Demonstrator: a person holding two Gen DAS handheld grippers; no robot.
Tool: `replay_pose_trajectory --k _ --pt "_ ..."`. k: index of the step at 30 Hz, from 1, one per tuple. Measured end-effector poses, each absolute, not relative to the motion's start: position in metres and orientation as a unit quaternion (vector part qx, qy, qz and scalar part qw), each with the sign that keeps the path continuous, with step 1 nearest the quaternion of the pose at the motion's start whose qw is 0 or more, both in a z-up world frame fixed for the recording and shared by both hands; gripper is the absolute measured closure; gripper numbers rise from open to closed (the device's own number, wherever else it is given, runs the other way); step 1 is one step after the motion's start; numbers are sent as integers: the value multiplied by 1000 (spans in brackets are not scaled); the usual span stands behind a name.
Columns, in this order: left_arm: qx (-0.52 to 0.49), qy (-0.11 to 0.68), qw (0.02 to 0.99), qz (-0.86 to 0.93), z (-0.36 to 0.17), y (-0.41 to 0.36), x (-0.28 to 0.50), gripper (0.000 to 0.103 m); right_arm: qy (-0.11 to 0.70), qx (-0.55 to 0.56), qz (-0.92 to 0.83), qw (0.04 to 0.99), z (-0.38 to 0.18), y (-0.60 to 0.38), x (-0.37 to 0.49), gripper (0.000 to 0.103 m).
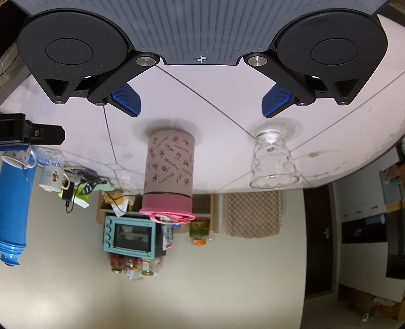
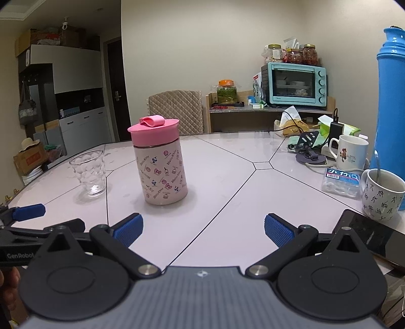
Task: Unscrew bottle cap and pour
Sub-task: 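Move the left tool toward the pink-capped Hello Kitty bottle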
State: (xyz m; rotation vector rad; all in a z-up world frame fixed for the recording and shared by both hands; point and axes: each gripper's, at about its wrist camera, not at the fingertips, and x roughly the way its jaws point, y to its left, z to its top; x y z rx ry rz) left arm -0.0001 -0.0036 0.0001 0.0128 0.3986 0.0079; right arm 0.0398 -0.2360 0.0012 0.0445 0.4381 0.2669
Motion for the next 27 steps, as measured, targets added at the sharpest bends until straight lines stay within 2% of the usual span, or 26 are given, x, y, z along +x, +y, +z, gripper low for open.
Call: replay_pose_trajectory --k 8,27 --pt "0 209 978 3 -9 1 11 0 251 30 133 958 0 -235 49 0" --pt "32 202 978 -30 -4 -8 37 0 196 14 143 970 19 -225 62 0"
